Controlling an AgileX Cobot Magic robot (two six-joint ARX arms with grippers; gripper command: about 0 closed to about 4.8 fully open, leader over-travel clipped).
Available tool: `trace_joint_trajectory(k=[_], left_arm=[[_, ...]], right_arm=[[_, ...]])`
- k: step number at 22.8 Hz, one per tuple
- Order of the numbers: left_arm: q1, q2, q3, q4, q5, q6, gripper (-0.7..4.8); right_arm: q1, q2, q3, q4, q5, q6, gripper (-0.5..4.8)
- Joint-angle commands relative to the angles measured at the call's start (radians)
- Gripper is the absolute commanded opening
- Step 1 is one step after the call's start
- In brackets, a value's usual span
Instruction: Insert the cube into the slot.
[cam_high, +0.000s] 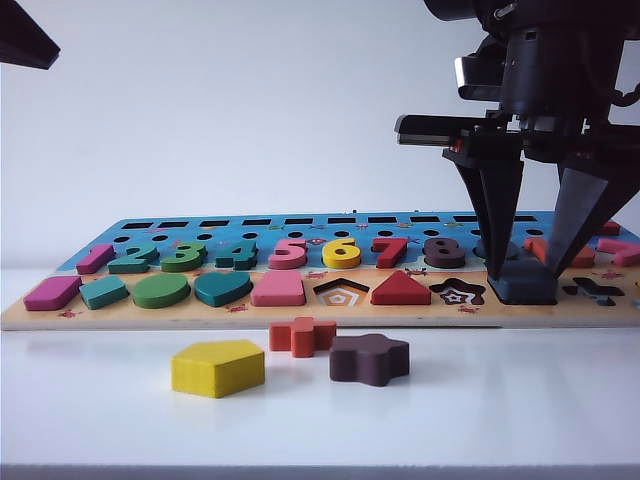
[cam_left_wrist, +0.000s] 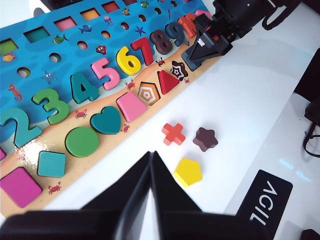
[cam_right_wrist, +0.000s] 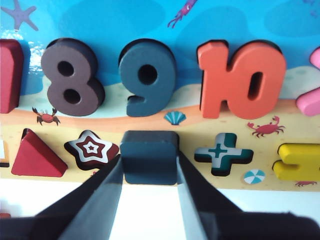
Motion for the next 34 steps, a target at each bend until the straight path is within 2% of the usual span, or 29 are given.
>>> trace_joint_trajectory(k=[1, 18, 23, 26, 34], left_arm=[[0.0, -0.002, 0.003, 0.017, 0.008, 0.005, 0.09], [0.0, -0.002, 0.003, 0.017, 0.008, 0.005, 0.09], [0.0, -0.002, 0.003, 0.017, 0.008, 0.005, 0.09], [0.0, -0.002, 0.003, 0.017, 0.008, 0.005, 0.09], [0.0, -0.002, 0.003, 0.017, 0.008, 0.005, 0.09]], right_arm=[[0.001, -0.001, 0.002, 0.0, 0.006, 0.004, 0.35], [0.001, -0.001, 0.002, 0.0, 0.007, 0.003, 2.0], [0.001, -0.001, 0.002, 0.0, 0.006, 0.003, 2.63], [0.001, -0.001, 0.002, 0.001, 0.008, 0.004, 2.81], [0.001, -0.001, 0.002, -0.006, 0.037, 0.003, 2.8]])
